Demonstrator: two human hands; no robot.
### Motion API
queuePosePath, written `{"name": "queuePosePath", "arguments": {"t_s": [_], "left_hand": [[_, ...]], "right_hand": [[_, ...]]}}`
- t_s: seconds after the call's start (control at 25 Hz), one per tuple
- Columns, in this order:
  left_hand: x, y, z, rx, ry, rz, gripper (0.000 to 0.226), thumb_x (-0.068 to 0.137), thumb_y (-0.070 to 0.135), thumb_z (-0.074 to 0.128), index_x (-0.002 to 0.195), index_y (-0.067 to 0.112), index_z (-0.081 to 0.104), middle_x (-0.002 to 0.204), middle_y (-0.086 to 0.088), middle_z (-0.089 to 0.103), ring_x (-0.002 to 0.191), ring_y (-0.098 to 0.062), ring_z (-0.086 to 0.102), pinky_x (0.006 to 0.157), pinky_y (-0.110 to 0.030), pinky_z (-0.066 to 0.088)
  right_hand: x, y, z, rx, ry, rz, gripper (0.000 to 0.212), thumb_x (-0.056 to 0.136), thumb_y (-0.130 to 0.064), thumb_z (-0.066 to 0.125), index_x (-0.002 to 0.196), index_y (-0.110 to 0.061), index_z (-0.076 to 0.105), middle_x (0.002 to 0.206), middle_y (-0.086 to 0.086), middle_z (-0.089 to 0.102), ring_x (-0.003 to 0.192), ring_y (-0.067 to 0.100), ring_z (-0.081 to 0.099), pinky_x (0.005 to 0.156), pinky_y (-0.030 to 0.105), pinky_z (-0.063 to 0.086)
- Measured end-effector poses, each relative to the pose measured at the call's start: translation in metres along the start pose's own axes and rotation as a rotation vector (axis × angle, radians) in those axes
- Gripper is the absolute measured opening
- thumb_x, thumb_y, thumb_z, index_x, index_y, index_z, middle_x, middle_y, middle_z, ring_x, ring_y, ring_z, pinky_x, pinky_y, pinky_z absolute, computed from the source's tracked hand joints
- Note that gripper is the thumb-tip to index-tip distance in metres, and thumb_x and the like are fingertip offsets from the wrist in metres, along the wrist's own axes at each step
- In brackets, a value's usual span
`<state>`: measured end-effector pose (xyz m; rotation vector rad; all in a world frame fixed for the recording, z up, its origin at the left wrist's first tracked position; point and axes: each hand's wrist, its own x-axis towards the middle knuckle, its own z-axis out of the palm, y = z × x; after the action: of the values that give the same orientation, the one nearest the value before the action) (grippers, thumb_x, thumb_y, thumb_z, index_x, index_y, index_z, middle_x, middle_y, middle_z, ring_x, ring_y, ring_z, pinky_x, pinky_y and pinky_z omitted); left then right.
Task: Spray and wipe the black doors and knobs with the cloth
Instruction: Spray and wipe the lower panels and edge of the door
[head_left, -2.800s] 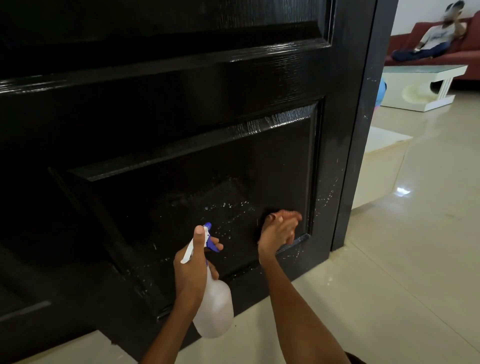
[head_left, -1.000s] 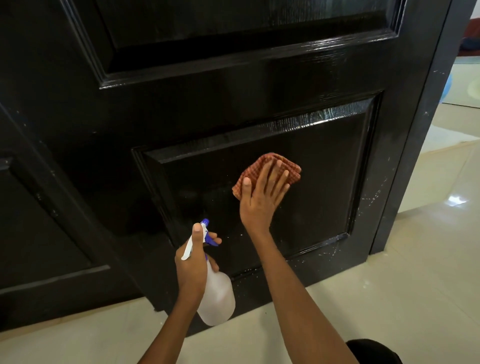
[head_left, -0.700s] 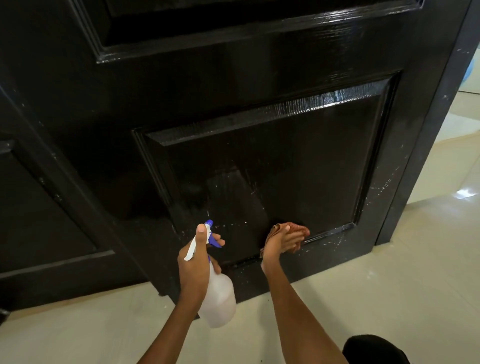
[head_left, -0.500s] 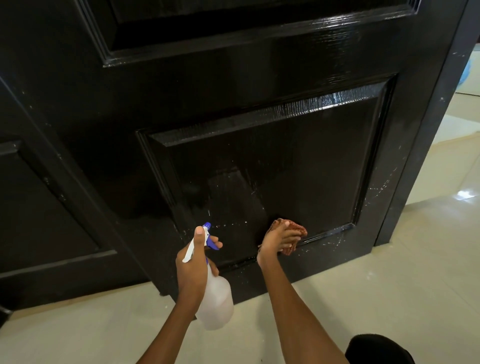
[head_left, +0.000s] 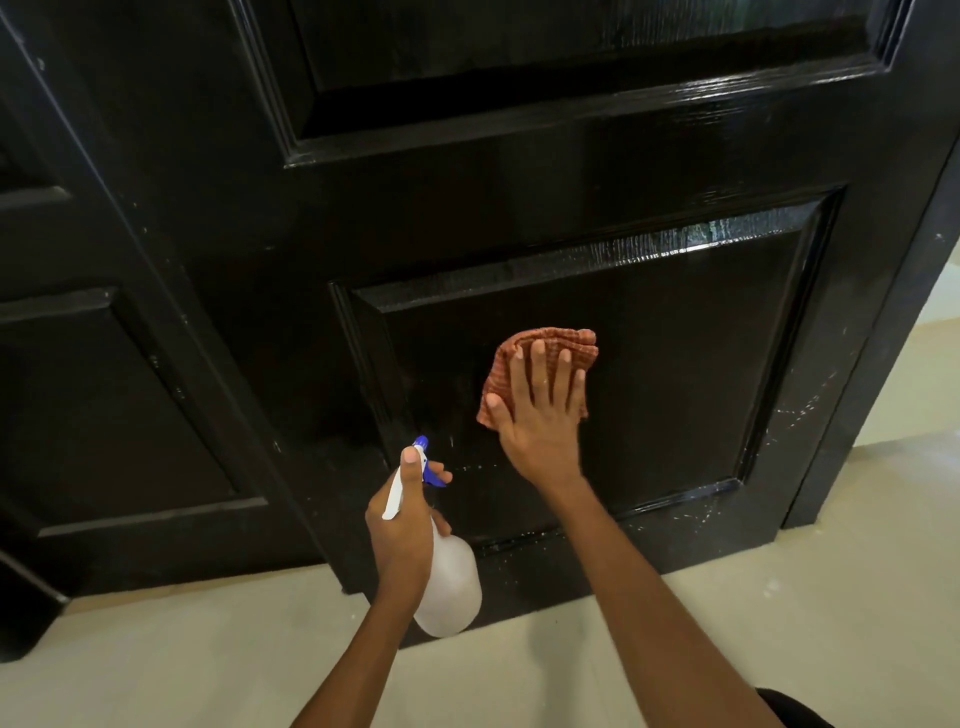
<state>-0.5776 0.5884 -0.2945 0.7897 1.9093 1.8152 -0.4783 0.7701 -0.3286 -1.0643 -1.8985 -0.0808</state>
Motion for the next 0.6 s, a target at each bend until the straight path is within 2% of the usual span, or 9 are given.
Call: {"name": "queuePosePath", "arguments": {"t_s": [0.08,0.12,0.2,0.28,0.32,0.4,0.48,0.52,0.6], "left_hand": [[-0.001,0.001,0.004,0.000,-0.014,-0.005,0.060,0.086,0.066,0.040,0.090,0.016,0.073,0.069,0.005,0.071,0.052,-0.020,0.059,0.061,-0.037,0.054],[-0.001,0.002,0.006,0.000,-0.016,-0.013,0.060,0.085,0.067,0.040,0.089,0.016,0.073,0.068,0.003,0.071,0.052,-0.020,0.059,0.062,-0.038,0.054],[-0.004,0.000,0.008,0.003,-0.019,-0.024,0.061,0.084,0.068,0.040,0.089,0.018,0.073,0.070,-0.002,0.071,0.052,-0.022,0.059,0.063,-0.039,0.055],[-0.008,-0.003,0.006,0.019,-0.025,-0.014,0.062,0.085,0.068,0.039,0.090,0.017,0.073,0.075,-0.008,0.072,0.052,-0.025,0.059,0.062,-0.037,0.054],[-0.010,-0.005,0.004,0.026,-0.027,-0.012,0.061,0.086,0.068,0.039,0.090,0.017,0.073,0.077,-0.008,0.072,0.052,-0.026,0.058,0.059,-0.036,0.054],[-0.013,-0.010,-0.002,0.041,-0.033,-0.010,0.060,0.086,0.067,0.039,0.090,0.018,0.073,0.080,-0.004,0.074,0.052,-0.025,0.057,0.055,-0.033,0.052],[-0.013,-0.015,-0.009,0.064,-0.035,-0.013,0.061,0.086,0.068,0.039,0.090,0.017,0.073,0.081,-0.002,0.074,0.052,-0.023,0.057,0.054,-0.033,0.052],[-0.013,-0.017,-0.012,0.067,-0.032,-0.020,0.063,0.085,0.069,0.039,0.091,0.016,0.073,0.081,-0.004,0.074,0.053,-0.023,0.057,0.055,-0.033,0.052],[-0.011,-0.017,-0.018,0.054,-0.017,-0.035,0.067,0.083,0.070,0.039,0.092,0.014,0.074,0.081,-0.009,0.073,0.056,-0.024,0.058,0.055,-0.033,0.052]], "right_hand": [[-0.030,0.047,0.002,-0.063,-0.065,0.008,0.079,0.106,-0.063,0.020,0.162,-0.023,-0.020,0.167,0.005,-0.032,0.154,0.034,-0.025,0.124,0.055,-0.017],[-0.047,0.063,0.004,-0.024,-0.104,0.099,0.081,0.105,-0.066,0.017,0.161,-0.023,-0.024,0.165,0.006,-0.035,0.154,0.035,-0.027,0.124,0.054,-0.018],[-0.077,0.073,0.014,0.202,-0.189,0.451,0.089,0.096,-0.078,0.002,0.156,-0.023,-0.032,0.162,0.008,-0.041,0.153,0.034,-0.031,0.125,0.056,-0.015],[-0.097,0.058,0.032,0.470,-0.175,0.835,0.109,0.082,-0.091,-0.009,0.156,-0.013,-0.029,0.165,0.013,-0.035,0.154,0.034,-0.027,0.127,0.055,-0.010],[-0.104,0.048,0.042,0.564,-0.148,1.001,0.116,0.080,-0.092,-0.008,0.157,-0.007,-0.026,0.166,0.015,-0.030,0.155,0.034,-0.024,0.127,0.051,-0.011],[-0.111,0.028,0.050,0.745,-0.144,1.225,0.103,0.092,-0.080,0.004,0.159,-0.006,-0.021,0.169,0.015,-0.025,0.157,0.033,-0.018,0.127,0.048,-0.010],[-0.106,0.010,0.050,0.866,-0.112,1.377,0.081,0.107,-0.060,0.016,0.160,-0.012,-0.022,0.169,0.010,-0.026,0.158,0.030,-0.017,0.127,0.048,-0.009],[-0.100,0.002,0.049,0.890,-0.082,1.405,0.078,0.110,-0.056,0.018,0.159,-0.012,-0.024,0.169,0.010,-0.027,0.158,0.031,-0.018,0.128,0.049,-0.009],[-0.083,-0.021,0.036,0.830,-0.065,1.268,0.087,0.101,-0.060,0.018,0.158,-0.011,-0.025,0.167,0.014,-0.030,0.156,0.037,-0.020,0.127,0.056,-0.006]]}}
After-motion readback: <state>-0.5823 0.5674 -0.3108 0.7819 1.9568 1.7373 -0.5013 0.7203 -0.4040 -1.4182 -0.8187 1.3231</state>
